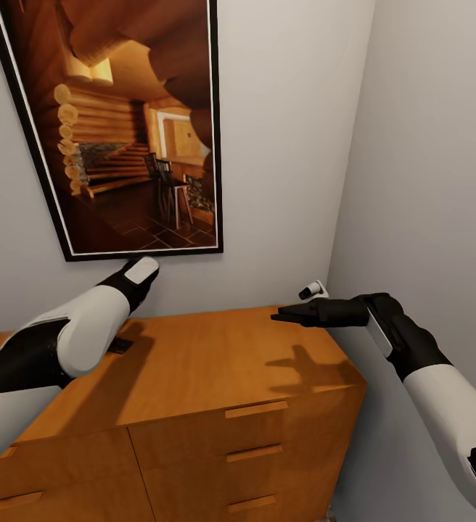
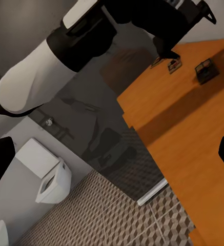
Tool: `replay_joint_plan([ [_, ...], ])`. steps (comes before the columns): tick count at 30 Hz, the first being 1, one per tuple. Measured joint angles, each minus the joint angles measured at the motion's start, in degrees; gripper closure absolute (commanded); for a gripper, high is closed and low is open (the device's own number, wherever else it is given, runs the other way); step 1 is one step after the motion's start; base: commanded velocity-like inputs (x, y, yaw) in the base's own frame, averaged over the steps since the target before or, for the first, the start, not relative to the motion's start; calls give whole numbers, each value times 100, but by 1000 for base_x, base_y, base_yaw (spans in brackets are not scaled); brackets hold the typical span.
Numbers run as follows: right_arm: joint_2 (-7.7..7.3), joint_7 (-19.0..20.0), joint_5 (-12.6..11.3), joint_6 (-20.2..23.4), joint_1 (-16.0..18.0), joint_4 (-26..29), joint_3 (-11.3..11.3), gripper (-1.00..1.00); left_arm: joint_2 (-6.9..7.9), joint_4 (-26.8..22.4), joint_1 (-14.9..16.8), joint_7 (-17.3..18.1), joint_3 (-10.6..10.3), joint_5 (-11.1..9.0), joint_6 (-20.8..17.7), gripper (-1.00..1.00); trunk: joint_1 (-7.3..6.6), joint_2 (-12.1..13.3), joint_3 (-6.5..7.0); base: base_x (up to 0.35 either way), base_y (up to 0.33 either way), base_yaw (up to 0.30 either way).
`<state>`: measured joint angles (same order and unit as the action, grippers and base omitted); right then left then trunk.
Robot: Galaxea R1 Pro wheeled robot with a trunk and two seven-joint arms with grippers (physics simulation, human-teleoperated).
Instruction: Take the four mousetraps from the cabinet in the bathroom and place them on the bathroom floor. Make sure all four end up on the same floor surface, and ensure that at least two of them are either under or directly next to the same bathroom sink.
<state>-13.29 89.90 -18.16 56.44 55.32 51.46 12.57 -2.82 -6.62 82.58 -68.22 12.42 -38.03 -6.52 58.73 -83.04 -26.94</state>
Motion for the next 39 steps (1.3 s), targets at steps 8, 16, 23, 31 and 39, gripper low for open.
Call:
replay_joint_plan([
  [8,-1,0,0,0,0,-2,0,-100,3,-8,-123,5,-1,12,3,-100,0,0,0,0,0,0],
  [16,-5,0,0,0,0,-2,0,-100,3,-8,-175,6,-1,14,7,-100,0,0,0,0,0,0],
  [23,-8,0,0,0,0,-2,0,-100,4,-22,-368,22,4,16,144,-100,0,0,0,0,0,0],
  [31,-10,0,0,0,0,2,0,-100,3,-8,-454,26,1,21,262,-100,0,0,0,0,0,0],
  [39,-10,0,0,0,0,4,0,-100,3,-13,-559,29,1,22,311,-100,0,0,0,0,0,0],
])
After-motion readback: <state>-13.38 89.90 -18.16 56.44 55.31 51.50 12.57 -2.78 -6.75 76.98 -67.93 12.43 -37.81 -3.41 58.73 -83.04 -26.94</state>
